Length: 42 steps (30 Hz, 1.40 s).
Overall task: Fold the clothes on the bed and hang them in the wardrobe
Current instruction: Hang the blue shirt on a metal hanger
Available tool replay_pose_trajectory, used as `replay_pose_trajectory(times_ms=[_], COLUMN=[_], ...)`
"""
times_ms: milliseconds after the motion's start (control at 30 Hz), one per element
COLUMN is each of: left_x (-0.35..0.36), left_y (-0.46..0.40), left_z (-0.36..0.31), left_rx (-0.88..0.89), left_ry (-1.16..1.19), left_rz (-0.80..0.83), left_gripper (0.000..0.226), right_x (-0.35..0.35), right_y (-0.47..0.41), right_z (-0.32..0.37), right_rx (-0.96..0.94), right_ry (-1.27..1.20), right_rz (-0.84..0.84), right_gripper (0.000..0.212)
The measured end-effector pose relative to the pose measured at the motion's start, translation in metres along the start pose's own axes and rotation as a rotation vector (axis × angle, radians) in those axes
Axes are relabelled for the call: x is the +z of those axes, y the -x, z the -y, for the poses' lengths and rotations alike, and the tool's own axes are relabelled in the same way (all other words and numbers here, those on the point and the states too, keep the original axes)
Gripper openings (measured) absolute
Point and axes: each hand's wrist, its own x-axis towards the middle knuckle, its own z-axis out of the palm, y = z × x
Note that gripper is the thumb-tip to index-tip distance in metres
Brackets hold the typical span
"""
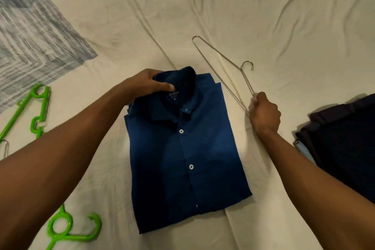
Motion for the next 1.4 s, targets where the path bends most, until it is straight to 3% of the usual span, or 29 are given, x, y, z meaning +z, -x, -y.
replay_pose_trajectory(times_ms=[167, 333, 500, 700, 933, 1067, 1200, 1300, 1400], left_x=[0.003, 0.010, 0.026, 0.036, 0.036, 0.031, 0.027, 0.024, 0.022], left_y=[0.025, 0.032, 0.042, 0.053, 0.052, 0.051, 0.040, 0.018, -0.007], left_z=[0.001, 0.009, 0.018, 0.029, 0.035, 0.036, 0.040, 0.040, 0.032], left_rx=[0.098, 0.201, 0.360, 0.435, 0.464, 0.427, 0.333, 0.175, 0.027], left_ry=[-0.084, -0.393, -0.709, -0.766, -0.724, -0.653, -0.554, -0.474, -0.482], left_rz=[0.156, 0.136, 0.049, -0.077, -0.139, -0.206, -0.253, -0.284, -0.289], left_gripper=[0.018, 0.009, 0.062, 0.062, 0.056, 0.053, 0.067, 0.079, 0.070], right_x=[-0.002, -0.004, -0.009, -0.017, -0.010, -0.001, 0.005, 0.009, 0.015], right_y=[0.000, 0.006, 0.004, -0.010, -0.013, -0.009, -0.007, -0.007, -0.007], right_z=[-0.005, -0.005, 0.001, 0.008, 0.011, 0.013, 0.016, 0.019, 0.020], right_rx=[-0.077, -0.234, -0.363, -0.238, -0.332, -0.375, -0.412, -0.414, -0.410], right_ry=[-0.024, -0.050, -0.005, -0.079, -0.024, -0.040, -0.015, -0.004, -0.002], right_rz=[0.011, 0.067, 0.036, -0.133, -0.088, -0.053, 0.017, 0.028, 0.025], right_gripper=[0.029, 0.023, 0.021, 0.022, 0.019, 0.022, 0.022, 0.021, 0.021])
